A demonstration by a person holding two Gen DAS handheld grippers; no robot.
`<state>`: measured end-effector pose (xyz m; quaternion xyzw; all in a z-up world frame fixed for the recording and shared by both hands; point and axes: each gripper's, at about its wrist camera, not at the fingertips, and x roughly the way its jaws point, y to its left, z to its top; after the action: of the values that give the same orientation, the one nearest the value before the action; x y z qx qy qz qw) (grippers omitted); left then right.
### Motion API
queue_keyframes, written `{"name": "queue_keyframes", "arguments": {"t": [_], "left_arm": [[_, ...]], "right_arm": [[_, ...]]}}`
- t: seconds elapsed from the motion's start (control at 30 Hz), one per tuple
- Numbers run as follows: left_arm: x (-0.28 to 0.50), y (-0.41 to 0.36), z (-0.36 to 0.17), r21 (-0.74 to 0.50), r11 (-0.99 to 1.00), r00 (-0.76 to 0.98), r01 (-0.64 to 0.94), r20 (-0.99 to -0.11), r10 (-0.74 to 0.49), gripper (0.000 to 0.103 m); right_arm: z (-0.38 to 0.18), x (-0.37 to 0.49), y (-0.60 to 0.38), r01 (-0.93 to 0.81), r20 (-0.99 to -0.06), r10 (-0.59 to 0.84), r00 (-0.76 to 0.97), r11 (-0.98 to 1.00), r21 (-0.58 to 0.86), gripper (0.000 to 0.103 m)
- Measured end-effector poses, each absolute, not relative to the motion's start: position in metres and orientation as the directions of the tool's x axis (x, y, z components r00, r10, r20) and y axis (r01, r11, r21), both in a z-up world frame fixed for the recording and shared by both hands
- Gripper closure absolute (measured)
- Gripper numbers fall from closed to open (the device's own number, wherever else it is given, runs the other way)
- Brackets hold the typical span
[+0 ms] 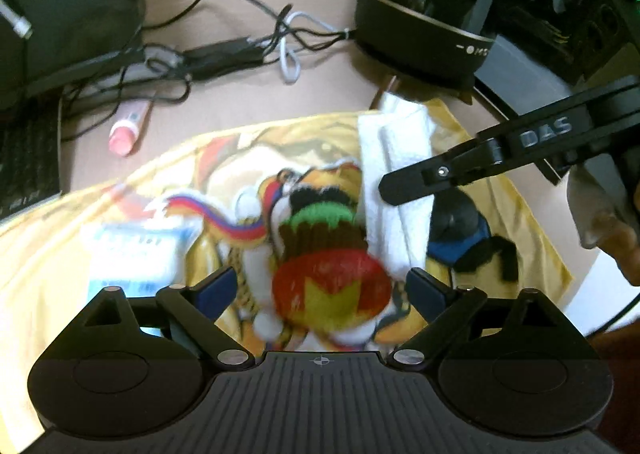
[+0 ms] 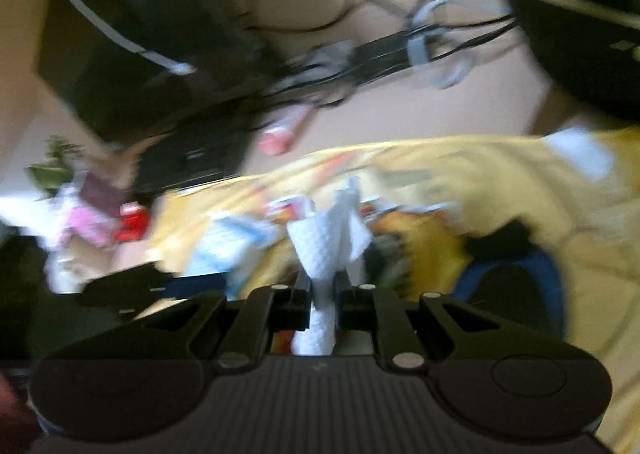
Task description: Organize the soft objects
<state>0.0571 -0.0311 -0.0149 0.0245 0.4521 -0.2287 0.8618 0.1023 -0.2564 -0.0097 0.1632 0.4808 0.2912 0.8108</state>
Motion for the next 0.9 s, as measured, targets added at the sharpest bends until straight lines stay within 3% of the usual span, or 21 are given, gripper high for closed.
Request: {"name": "queue_keyframes", "arguments": {"t": [0.07,0.23,0.33,0.43,0.5,0.53,0.57,0.6,0.77,0.9], "left_arm": [[0.053,-0.019,-0.018,-0.183,0.896,0.471,0.403,-0.799,-0.375,0.005],[0.053,-0.008,-0.029,-0.204,0.912,0.451,0.357,-0.817,-0.359,0.005],[0.053,-0.014,-0.030,-0.216,0.897,0.439,0.386,-0.812,-0.384,0.005],[0.053,-0.026,-0.031,-0.219,0.873,0.418,0.437,-0.810,-0.412,0.005],[0.053,-0.036,-0.033,-0.222,0.855,0.400,0.469,-0.809,-0.430,0.004],[0.054,-0.042,-0.035,-0.218,0.849,0.394,0.481,-0.812,-0.431,0.004],[0.055,-0.046,-0.035,-0.204,0.849,0.395,0.488,-0.815,-0.423,0.004],[0.055,-0.051,-0.036,-0.189,0.848,0.398,0.495,-0.819,-0.414,0.004],[0.057,-0.067,-0.028,-0.117,0.843,0.449,0.524,-0.803,-0.391,0.004],[0.064,-0.087,-0.031,-0.059,0.837,0.466,0.543,-0.808,-0.360,0.002]], "right_arm": [[-0.016,0.099,-0.243,-0.330,-0.678,0.664,0.315,0.746,0.578,0.089],[-0.030,0.097,-0.225,-0.338,-0.733,0.589,0.342,0.804,0.489,0.081],[-0.028,0.097,-0.226,-0.344,-0.747,0.543,0.385,0.835,0.430,0.060],[-0.032,0.102,-0.232,-0.310,-0.737,0.547,0.396,0.836,0.454,0.059],[-0.037,0.108,-0.235,-0.281,-0.719,0.569,0.399,0.822,0.495,0.061],[-0.040,0.112,-0.235,-0.269,-0.705,0.586,0.401,0.810,0.521,0.070],[-0.043,0.115,-0.234,-0.268,-0.689,0.601,0.406,0.799,0.539,0.086],[-0.045,0.117,-0.233,-0.268,-0.681,0.603,0.415,0.796,0.542,0.090],[-0.049,0.117,-0.259,-0.227,-0.730,0.462,0.504,0.886,0.404,0.092],[-0.049,0.115,-0.315,-0.077,-0.757,0.342,0.557,0.928,0.363,0.092]]}}
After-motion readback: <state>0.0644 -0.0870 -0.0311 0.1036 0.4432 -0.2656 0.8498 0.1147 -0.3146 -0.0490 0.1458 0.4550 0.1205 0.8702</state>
